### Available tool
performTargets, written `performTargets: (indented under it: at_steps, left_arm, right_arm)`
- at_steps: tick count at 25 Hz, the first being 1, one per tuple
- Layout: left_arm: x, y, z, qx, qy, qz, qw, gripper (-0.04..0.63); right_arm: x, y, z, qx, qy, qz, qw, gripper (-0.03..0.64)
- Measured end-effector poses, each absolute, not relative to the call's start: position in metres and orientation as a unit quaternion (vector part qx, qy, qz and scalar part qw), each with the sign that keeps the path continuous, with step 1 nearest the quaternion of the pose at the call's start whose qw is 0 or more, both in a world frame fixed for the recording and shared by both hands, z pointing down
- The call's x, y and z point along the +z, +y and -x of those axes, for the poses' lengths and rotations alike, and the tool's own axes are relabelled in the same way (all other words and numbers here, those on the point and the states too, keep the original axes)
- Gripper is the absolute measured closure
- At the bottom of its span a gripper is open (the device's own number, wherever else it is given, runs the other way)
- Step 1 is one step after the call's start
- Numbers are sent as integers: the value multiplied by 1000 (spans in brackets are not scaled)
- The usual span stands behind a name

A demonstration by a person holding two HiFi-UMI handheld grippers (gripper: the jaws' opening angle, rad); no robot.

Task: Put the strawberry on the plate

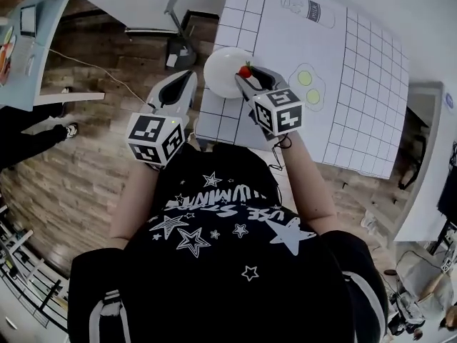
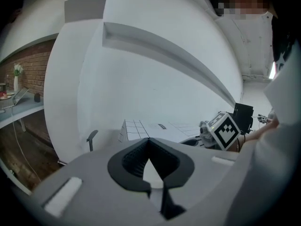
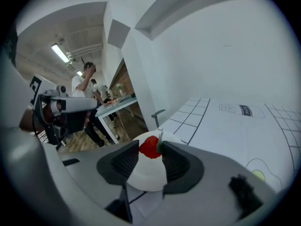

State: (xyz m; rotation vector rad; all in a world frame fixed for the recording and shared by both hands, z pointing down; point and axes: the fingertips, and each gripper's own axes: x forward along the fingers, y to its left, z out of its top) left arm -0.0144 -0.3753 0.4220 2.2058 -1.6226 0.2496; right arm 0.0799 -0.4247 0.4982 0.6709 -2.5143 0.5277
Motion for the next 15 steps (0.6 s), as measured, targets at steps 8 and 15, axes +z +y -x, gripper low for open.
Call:
performTargets:
  at_steps: [8,15]
  left_arm:
    - [420,-378,16,105,-604,-765,196,588]
    - [421,-382,14,107,-607,-763,197,588]
  right_arm:
    - [524,-427,-67,188,-914,-195,301,451]
    - [532,-431,-69,173,-908,-187,333,451]
